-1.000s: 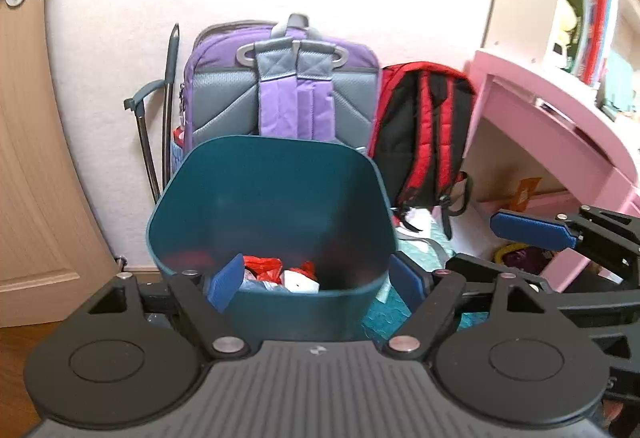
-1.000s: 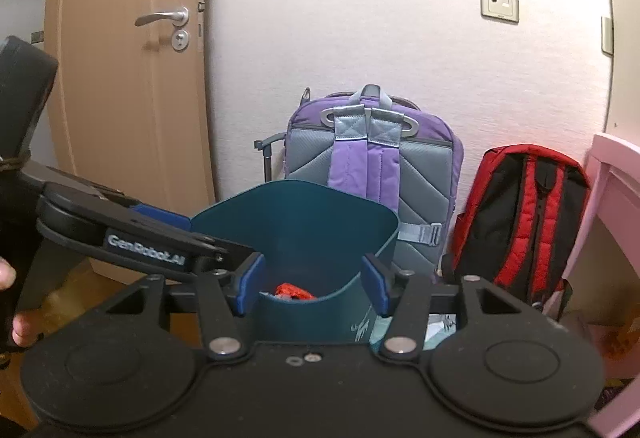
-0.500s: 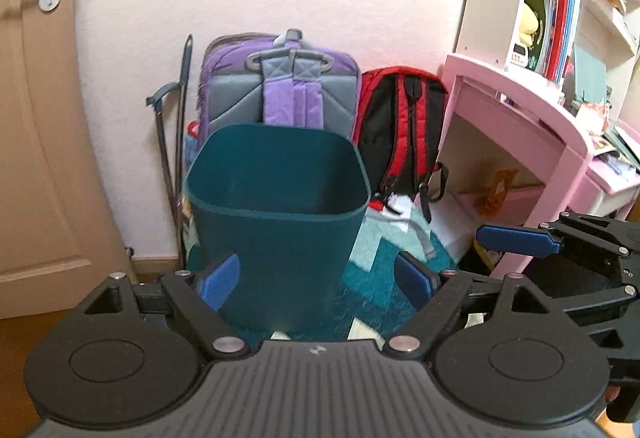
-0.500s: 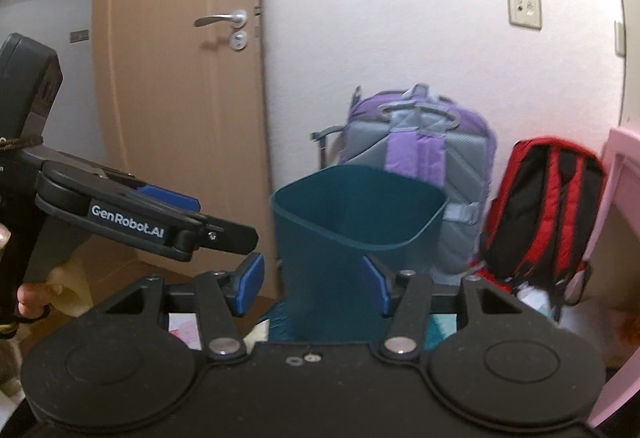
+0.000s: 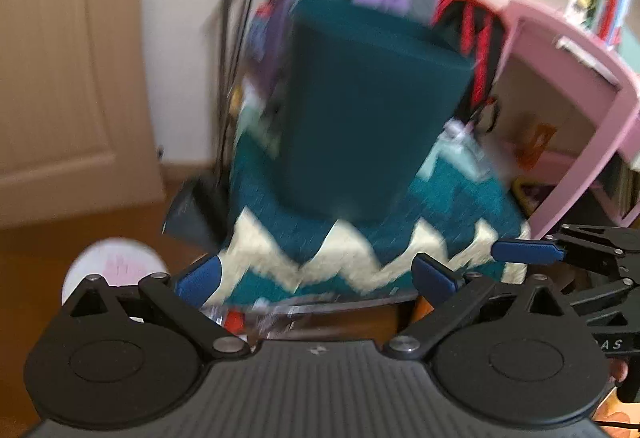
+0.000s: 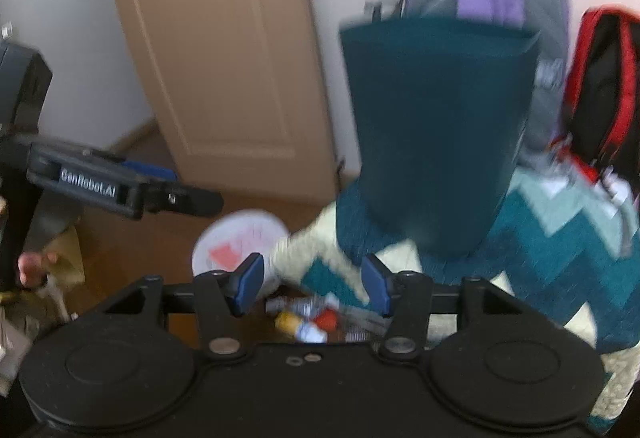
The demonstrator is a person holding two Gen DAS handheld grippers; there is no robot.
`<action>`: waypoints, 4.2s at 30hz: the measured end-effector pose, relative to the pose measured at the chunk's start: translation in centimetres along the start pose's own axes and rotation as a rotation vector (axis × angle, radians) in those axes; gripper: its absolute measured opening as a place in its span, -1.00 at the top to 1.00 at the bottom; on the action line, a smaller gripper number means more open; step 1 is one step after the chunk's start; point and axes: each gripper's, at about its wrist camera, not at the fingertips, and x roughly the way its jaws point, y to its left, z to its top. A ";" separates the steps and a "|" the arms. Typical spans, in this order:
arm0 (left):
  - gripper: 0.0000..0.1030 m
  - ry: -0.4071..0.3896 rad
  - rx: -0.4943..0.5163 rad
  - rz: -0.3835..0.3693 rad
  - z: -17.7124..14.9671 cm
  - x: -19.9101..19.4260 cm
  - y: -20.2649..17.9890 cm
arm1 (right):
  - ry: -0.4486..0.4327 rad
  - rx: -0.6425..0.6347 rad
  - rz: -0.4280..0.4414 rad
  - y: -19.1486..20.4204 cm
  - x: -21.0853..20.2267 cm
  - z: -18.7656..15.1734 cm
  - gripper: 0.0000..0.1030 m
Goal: Collect trash
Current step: 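Grasp the Christmas-print bag with the left tool while the right tool grasps the orange snack packet, then lift the bag and snack packet over the wastebasket and release both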
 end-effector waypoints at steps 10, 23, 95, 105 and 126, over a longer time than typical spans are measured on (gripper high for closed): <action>-0.98 0.225 -0.001 0.032 -6.2 12.2 6.0 | 0.278 0.087 0.013 -1.6 14.1 -6.8 -0.04; -0.98 0.500 0.151 0.003 -13.4 30.1 9.2 | 0.557 0.102 0.019 -4.2 30.4 -18.4 -0.04; 0.84 0.483 0.296 0.020 -13.2 24.4 4.7 | 0.394 0.230 -0.130 -3.2 19.3 -11.4 0.34; 0.84 0.246 0.222 0.069 -7.8 12.1 0.7 | 0.182 0.084 -0.150 0.1 6.8 -5.4 0.34; 0.86 -0.337 0.223 0.107 12.9 -7.3 -8.8 | -0.240 -0.111 -0.284 -0.5 -9.3 10.9 0.34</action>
